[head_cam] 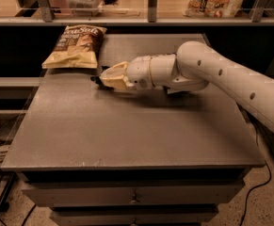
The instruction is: Move rxbar blueberry near brown chip bag
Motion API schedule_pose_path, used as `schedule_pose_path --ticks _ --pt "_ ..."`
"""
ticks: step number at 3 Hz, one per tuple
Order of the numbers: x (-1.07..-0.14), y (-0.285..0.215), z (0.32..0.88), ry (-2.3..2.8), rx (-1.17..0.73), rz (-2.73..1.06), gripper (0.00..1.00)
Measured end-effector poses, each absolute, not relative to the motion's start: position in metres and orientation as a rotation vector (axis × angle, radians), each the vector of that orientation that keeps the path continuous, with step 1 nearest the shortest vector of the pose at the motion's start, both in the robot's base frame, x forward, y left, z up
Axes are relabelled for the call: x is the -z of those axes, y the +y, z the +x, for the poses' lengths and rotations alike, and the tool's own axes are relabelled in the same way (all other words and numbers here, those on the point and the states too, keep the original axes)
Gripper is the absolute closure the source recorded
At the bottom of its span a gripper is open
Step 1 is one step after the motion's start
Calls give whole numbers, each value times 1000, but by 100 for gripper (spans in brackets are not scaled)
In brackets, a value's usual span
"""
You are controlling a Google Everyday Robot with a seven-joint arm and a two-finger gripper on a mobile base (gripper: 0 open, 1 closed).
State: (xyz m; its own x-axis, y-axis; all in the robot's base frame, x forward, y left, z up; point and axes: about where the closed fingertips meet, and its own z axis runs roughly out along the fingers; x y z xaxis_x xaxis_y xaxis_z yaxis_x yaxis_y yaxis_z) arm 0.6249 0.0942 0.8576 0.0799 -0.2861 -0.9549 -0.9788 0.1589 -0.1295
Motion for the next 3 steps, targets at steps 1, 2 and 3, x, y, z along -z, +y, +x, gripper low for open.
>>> schedule_pose_path --ticks 1,2,3 --pt "-857 101 645 1390 -850 -1333 86" --pt "-864 110 654 1367 -839 -1351 62" --pt "-875 120 659 1337 -825 -1382 39"
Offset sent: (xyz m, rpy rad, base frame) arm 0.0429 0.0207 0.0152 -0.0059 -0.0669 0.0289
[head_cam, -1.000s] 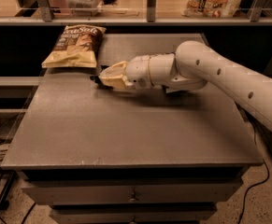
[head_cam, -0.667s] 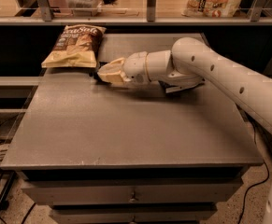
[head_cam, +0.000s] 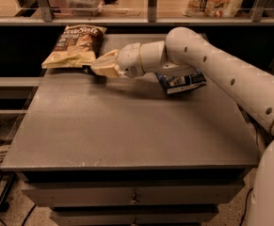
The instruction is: Move rxbar blueberry near brown chip bag
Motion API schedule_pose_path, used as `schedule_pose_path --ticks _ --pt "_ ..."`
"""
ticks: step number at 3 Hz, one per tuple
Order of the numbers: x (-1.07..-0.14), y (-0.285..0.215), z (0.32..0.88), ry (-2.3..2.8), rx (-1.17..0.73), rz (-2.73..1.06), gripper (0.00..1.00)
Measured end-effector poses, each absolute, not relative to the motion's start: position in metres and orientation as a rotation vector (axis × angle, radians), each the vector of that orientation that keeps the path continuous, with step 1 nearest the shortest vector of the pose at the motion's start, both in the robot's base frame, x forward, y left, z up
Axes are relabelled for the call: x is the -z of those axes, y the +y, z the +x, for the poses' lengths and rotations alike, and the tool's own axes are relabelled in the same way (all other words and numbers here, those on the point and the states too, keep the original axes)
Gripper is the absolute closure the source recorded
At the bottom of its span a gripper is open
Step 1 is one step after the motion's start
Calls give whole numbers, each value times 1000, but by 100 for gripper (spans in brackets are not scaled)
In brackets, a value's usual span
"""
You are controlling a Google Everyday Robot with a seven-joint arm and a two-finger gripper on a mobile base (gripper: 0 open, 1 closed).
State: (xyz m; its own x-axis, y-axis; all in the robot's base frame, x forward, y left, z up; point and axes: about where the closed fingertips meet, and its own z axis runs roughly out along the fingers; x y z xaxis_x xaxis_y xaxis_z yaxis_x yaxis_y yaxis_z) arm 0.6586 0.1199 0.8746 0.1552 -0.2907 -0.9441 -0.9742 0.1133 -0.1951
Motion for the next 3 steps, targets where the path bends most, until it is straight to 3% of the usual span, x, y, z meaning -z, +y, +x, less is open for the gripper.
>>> schedule_pose_path --ticks 1,2,3 --pt "-875 123 658 1334 -829 -1385 16" --pt "-875 125 657 1332 -833 -1388 0" --pt "-875 125 657 1332 -833 -1388 0"
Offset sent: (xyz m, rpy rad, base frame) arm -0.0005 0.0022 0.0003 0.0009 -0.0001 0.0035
